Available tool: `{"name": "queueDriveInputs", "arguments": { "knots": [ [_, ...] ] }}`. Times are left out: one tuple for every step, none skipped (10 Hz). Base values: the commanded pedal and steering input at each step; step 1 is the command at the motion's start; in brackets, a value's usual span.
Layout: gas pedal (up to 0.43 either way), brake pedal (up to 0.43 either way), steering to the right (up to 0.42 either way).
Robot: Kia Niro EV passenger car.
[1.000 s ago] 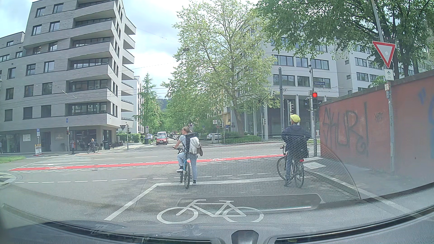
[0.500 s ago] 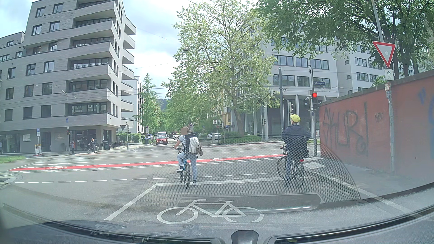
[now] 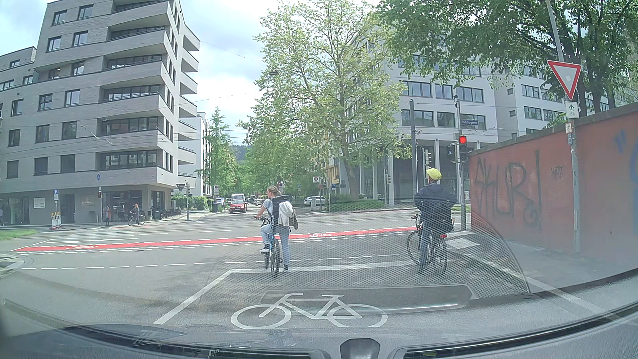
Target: Follow the waypoints while adhering to traffic rules and regulations
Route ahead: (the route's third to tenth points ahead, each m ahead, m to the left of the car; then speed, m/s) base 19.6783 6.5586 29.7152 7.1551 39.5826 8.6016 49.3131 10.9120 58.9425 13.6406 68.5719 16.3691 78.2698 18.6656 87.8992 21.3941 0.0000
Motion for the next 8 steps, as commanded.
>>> {"name": "queueDriveInputs", "arguments": {
  "knots": [
    [0.000,0.262,-0.016],
    [0.000,0.262,-0.016],
    [0.000,0.262,-0.015],
    [0.000,0.262,-0.016],
    [0.000,0.262,-0.015],
    [0.000,0.262,-0.015],
    [0.000,0.262,-0.015],
    [0.000,0.262,-0.016]
  ]
}}
